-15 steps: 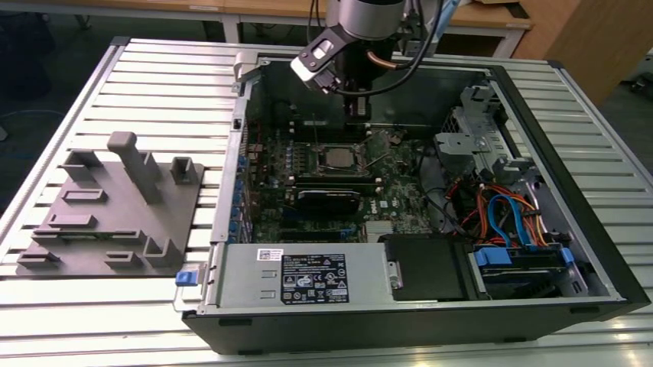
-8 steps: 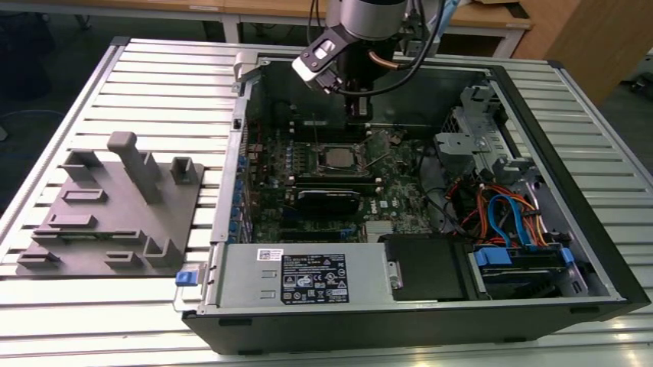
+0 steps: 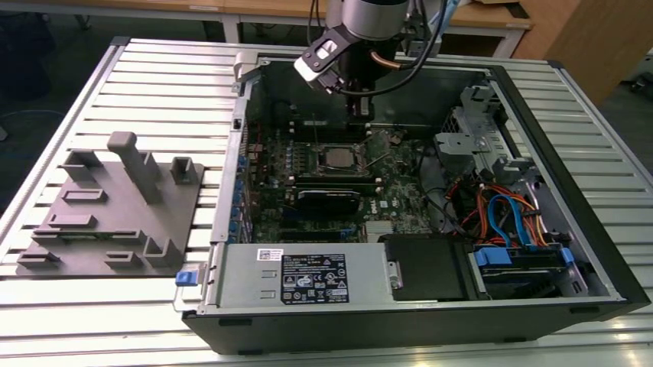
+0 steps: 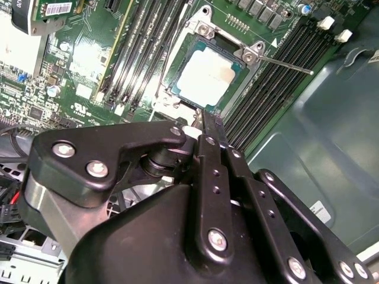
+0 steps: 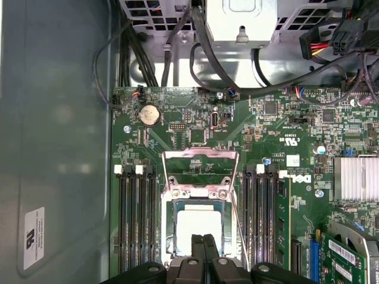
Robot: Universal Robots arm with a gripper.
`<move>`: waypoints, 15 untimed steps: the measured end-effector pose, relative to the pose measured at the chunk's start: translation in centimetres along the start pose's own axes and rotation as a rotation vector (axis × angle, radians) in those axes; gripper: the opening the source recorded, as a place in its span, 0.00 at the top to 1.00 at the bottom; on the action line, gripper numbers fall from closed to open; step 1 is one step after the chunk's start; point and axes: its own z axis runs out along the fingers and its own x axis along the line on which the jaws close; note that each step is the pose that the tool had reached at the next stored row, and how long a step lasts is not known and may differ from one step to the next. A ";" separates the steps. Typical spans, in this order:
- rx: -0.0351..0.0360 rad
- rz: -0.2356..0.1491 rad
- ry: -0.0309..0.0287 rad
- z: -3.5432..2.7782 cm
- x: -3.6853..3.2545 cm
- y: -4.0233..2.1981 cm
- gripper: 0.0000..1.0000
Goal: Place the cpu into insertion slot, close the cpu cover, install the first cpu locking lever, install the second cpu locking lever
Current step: 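Close the cpu cover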
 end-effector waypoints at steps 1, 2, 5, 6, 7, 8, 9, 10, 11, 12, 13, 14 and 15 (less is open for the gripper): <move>0.0000 0.000 -0.0001 0.00 0.00 0.03 0.90; 0.0000 0.000 -0.0001 0.00 0.00 0.06 0.90; 0.0000 0.000 0.0000 0.00 0.00 0.13 0.90; 0.0000 0.000 0.0000 0.00 0.00 0.15 0.90; 0.0000 0.000 0.0000 0.00 0.00 0.17 0.90; 0.0000 0.000 0.0000 0.00 0.00 0.19 0.90; 0.0000 0.000 0.0000 0.00 0.00 0.22 0.90; 0.0000 0.000 -0.0001 0.00 0.00 0.24 0.90; 0.0000 0.000 0.0000 0.00 0.01 0.26 0.90; -0.0001 0.000 0.0001 0.01 0.00 0.29 0.90; 0.0000 0.000 0.0000 0.00 0.00 0.31 0.90; 0.0000 0.000 0.0000 0.00 0.01 0.33 0.90; 0.0000 0.000 0.0000 0.00 0.00 0.36 0.90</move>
